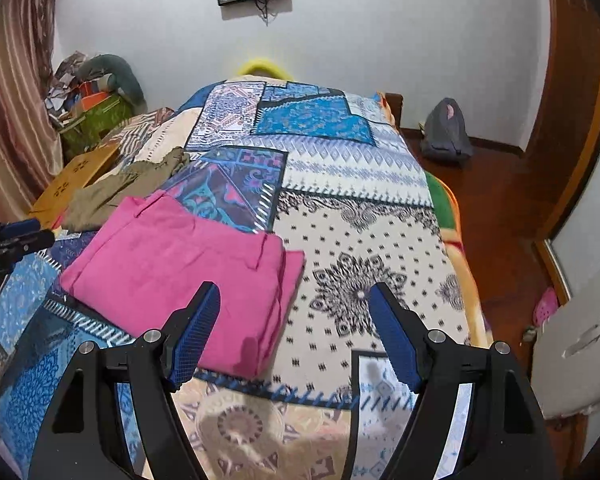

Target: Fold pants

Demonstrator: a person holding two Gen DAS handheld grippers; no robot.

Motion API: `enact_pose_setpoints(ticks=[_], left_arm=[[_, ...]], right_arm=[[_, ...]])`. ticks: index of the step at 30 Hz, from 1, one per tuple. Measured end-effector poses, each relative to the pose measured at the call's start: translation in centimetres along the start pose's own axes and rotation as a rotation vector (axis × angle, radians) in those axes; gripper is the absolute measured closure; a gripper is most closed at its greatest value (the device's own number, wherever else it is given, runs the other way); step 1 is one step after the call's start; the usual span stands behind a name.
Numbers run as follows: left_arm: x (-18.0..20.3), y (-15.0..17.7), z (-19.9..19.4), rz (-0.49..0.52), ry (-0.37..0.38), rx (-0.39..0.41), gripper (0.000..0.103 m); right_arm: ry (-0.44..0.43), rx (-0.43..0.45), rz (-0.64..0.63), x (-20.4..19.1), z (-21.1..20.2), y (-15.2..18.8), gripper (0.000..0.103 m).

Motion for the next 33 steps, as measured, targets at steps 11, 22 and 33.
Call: enact_pose_setpoints(ticks=[11,22,33], left_arm=[[0.0,-0.3,8.1,-0.024,0.013,-0.148,0.023],[-1.8,-0.3,11.9,-0.121,0.083,-0.227,0.010],[0.2,-1.2,12.4,-0.078,0.153,-0.240,0.064]], right_arm=[[-0.120,-0.092,0.055,-0.1,7.0,0.1,0.021],[-0.224,-0.218,0.069,0.3,12.1,0.8,0.022],[-0.260,-0.196,0.064,-0.3,11.6,0.4,0.071]])
Point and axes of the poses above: each gripper's, at about its wrist camera, not at the fingertips, and z roughly the way its jaws point, x to its right, y to its underside, the point moved 2 cm from there along z, roughly the way its jaws point, and after that the axes turned 8 degrees about -z, right-handed, at the moved point
